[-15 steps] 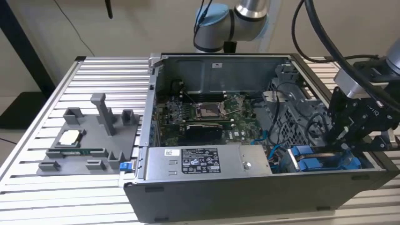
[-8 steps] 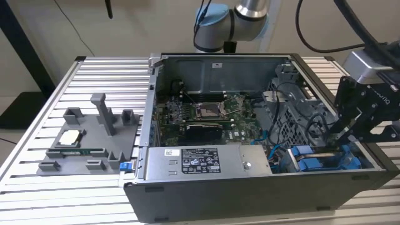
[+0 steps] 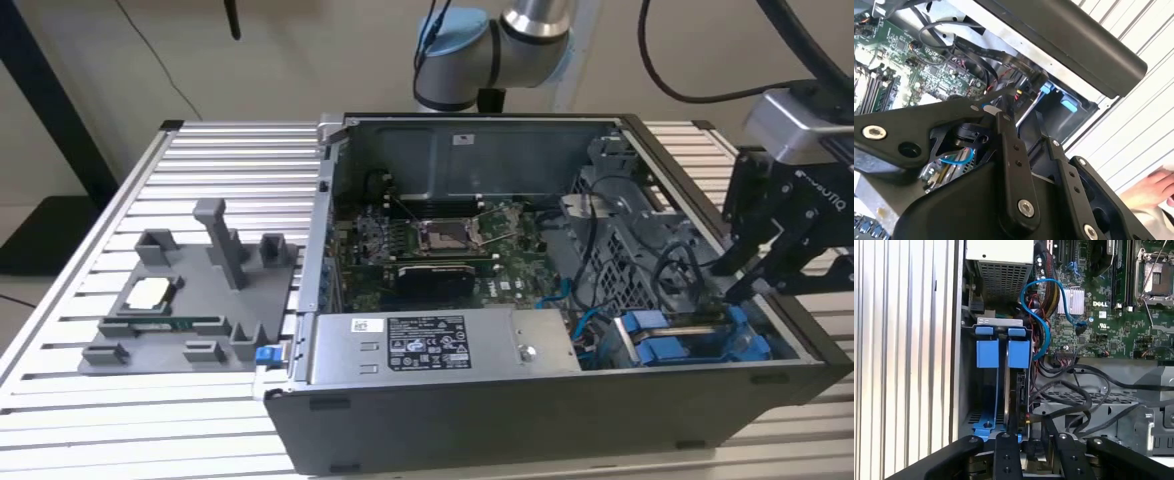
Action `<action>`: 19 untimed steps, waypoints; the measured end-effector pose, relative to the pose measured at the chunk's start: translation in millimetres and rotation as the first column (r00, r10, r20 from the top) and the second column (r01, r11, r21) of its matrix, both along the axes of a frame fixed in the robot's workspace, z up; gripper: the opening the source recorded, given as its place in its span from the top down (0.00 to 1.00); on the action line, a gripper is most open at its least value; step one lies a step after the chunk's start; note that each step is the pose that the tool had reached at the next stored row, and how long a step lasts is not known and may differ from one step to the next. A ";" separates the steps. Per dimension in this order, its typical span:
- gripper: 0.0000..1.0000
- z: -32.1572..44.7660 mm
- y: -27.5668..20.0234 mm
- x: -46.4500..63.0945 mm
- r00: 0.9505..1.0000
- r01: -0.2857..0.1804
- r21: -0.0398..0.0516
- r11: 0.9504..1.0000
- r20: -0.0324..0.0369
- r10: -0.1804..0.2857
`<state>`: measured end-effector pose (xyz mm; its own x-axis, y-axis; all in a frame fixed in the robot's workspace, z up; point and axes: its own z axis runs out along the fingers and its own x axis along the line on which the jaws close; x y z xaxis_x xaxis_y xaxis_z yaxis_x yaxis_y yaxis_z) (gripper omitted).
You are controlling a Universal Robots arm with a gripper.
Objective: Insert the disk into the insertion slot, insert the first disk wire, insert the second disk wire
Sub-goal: 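Insert the first disk wire, then insert the second disk wire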
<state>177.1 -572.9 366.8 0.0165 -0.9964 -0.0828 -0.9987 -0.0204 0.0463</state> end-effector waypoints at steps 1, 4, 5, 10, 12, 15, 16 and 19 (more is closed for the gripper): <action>0.67 0.1 0.4 1.0 1.000 0.000 0.000 1.000 0.000 0.000; 0.67 0.2 1.2 5.5 1.000 0.001 0.002 1.000 0.001 -0.001; 0.67 0.2 1.5 7.2 1.000 0.001 0.003 1.000 0.001 -0.001; 0.67 0.1 1.9 18.8 1.000 0.001 0.016 1.000 0.002 -0.001; 0.67 0.1 2.0 24.4 1.000 0.001 0.023 1.000 0.002 -0.001; 0.67 0.1 2.0 32.3 1.000 0.001 0.034 0.999 0.002 -0.001; 0.67 0.1 1.9 34.3 1.000 0.001 0.037 0.999 0.002 -0.001; 0.67 -0.1 0.9 35.2 1.000 0.004 0.042 0.999 0.002 -0.004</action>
<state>212.3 -571.9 366.7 0.0124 -0.9921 -0.1244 -0.9989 -0.0179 0.0431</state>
